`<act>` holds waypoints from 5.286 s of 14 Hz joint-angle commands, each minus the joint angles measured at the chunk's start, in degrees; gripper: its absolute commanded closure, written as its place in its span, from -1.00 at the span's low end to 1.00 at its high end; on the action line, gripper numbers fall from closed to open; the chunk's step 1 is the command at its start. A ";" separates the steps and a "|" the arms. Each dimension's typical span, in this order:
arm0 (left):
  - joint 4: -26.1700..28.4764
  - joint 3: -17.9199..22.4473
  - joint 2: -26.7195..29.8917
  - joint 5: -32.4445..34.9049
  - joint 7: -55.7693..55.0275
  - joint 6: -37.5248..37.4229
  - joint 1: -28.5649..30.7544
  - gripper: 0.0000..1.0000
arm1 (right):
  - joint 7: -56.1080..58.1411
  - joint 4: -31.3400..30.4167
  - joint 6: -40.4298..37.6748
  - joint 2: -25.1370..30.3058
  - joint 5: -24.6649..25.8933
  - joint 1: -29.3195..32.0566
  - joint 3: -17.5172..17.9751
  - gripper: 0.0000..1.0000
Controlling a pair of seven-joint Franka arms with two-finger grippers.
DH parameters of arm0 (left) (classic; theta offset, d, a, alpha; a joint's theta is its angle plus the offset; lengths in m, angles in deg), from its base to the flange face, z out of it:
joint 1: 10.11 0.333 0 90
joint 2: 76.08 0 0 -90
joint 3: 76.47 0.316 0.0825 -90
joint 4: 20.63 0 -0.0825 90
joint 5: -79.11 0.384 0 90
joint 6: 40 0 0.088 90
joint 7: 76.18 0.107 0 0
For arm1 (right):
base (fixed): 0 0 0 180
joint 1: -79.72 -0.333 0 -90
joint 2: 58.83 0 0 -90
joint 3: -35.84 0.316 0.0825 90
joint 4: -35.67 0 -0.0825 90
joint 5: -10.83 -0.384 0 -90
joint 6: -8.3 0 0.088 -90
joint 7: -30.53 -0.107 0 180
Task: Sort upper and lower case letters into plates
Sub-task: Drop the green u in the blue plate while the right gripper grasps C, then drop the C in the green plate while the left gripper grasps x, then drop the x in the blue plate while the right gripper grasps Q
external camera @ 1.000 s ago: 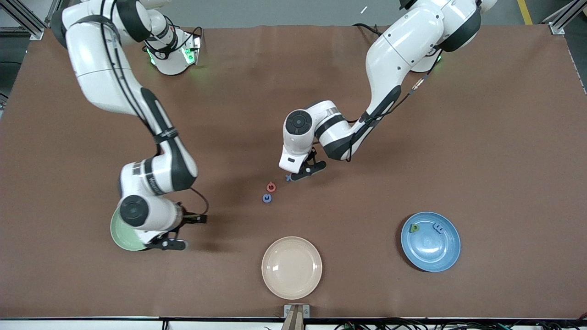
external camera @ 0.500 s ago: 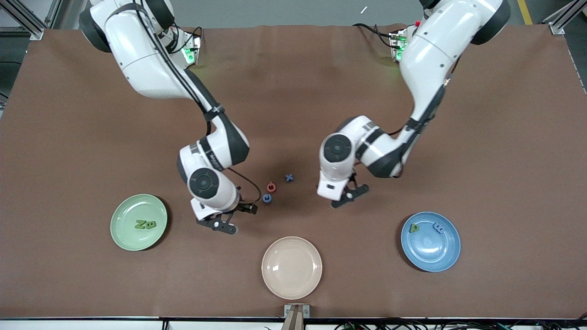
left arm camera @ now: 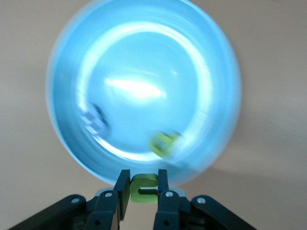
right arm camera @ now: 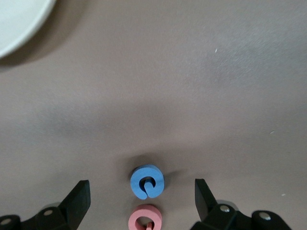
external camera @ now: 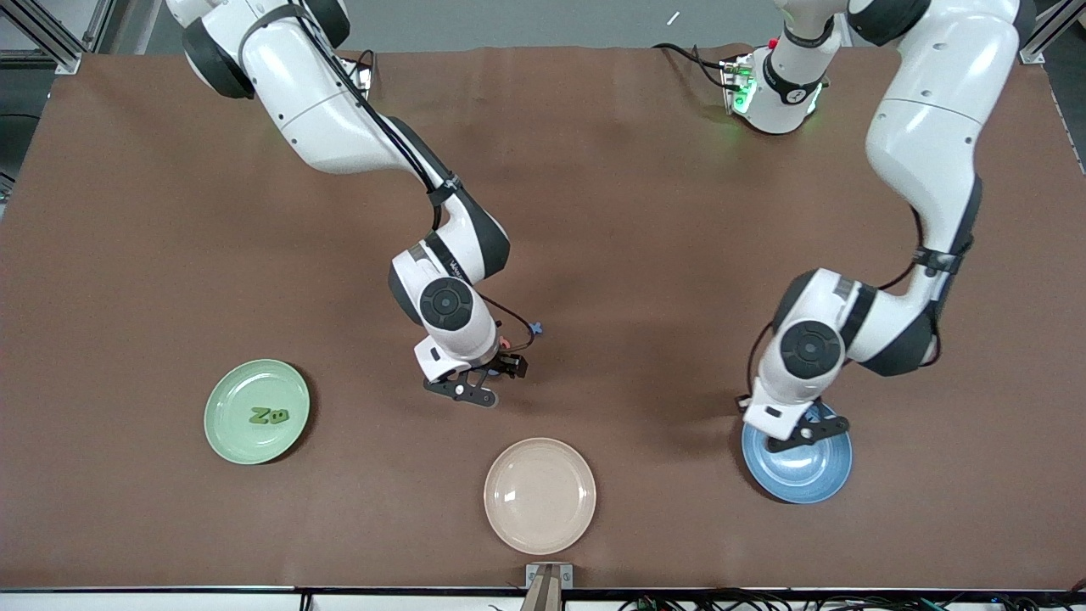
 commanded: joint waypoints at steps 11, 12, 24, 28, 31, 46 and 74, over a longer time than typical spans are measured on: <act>-2.66 -8.15 -0.27 -4.74 3.58 1.30 5.20 -1.00 | -1.06 -1.44 2.23 -1.26 2.44 -1.33 -0.69 -0.11; -0.82 -10.61 0.35 -4.84 0.78 1.20 5.02 -1.00 | -1.06 -1.44 2.23 -1.26 2.44 -1.33 -0.60 -0.01; -0.71 -11.36 -3.95 -4.75 -30.26 5.77 -20.97 -0.47 | 13.58 -0.74 -5.57 1.20 2.26 7.96 -0.69 0.93; -3.95 -4.67 -6.75 -4.92 -32.91 9.62 -30.03 -0.40 | 31.68 -0.74 -12.95 3.75 2.26 18.07 -0.69 0.92; -7.21 -1.59 -8.78 -5.45 -32.91 11.83 -33.91 -0.40 | 46.70 -0.74 -14.03 4.63 2.61 24.58 -1.04 0.92; -7.30 0.79 -11.16 -5.10 -36.60 12.89 -35.85 0.98 | 49.78 -0.74 -17.28 4.10 -3.98 25.85 0.89 -0.78; -3.79 5.45 -2.63 -5.36 2.24 9.37 -4.21 0.65 | -4.84 -8.12 3.81 2.87 -2.22 -3.09 0.10 -0.26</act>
